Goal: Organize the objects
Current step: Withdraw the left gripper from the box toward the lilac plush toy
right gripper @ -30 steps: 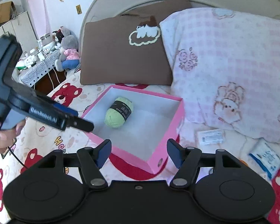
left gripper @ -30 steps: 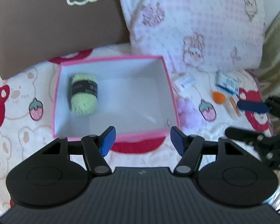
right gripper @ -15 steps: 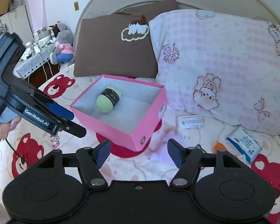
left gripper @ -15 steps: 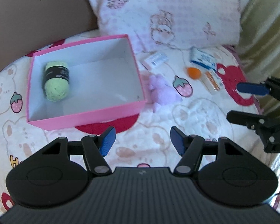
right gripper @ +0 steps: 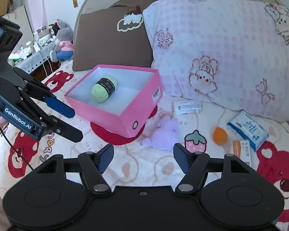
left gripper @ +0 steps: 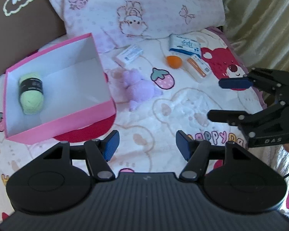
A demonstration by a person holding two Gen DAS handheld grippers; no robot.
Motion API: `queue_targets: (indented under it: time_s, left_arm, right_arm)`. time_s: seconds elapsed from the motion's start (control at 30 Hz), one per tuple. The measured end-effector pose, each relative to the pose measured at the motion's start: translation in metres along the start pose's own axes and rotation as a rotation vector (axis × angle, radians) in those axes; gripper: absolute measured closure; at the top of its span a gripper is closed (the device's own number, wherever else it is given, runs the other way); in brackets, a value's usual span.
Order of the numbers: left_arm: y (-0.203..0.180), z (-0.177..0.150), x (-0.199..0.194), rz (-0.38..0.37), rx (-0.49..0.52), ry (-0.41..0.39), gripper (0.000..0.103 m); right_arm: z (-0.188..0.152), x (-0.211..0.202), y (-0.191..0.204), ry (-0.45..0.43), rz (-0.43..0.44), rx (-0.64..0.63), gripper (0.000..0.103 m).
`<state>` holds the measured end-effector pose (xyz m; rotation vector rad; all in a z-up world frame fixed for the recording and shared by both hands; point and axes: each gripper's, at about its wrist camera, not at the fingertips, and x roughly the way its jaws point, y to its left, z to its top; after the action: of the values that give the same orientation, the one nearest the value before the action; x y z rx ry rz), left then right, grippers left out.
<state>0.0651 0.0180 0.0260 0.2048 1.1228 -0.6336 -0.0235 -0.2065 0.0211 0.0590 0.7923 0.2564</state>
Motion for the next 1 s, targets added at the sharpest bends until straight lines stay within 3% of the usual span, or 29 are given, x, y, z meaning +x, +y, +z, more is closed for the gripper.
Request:
queue_targets:
  time_s: [0.1,0.33,0.6,0.8,0.9,1.0]
  left_arm:
    - [-0.004,0.002,0.011,-0.012,-0.012,-0.022,0.039]
    - [-0.013,0.004,0.040,-0.042,-0.049,-0.079,0.037]
    - [-0.030,0.006,0.072,-0.081,-0.027,-0.154,0.024]
    - [-0.034,0.010,0.103,-0.025,-0.028,-0.203,0.016]
    - [-0.026,0.009,0.127,-0.016,-0.062,-0.183,0.013]
    - [-0.019,0.007,0.148,-0.025,-0.082,-0.155,0.013]
  right_arm:
    - [-0.011,0.008,-0.012,-0.027,-0.010,0.013,0.019]
    - [-0.036,0.032,-0.034,-0.034,-0.058,0.027,0.019]
    - [-0.053,0.067,-0.035,-0.019,-0.065,-0.112,0.019]
    - [-0.059,0.086,-0.041,-0.062,-0.010,-0.095,0.019]
    - [-0.059,0.095,-0.045,-0.091,-0.002,-0.067,0.019]
    - [-0.058,0.108,-0.046,-0.045,-0.047,-0.118,0.019]
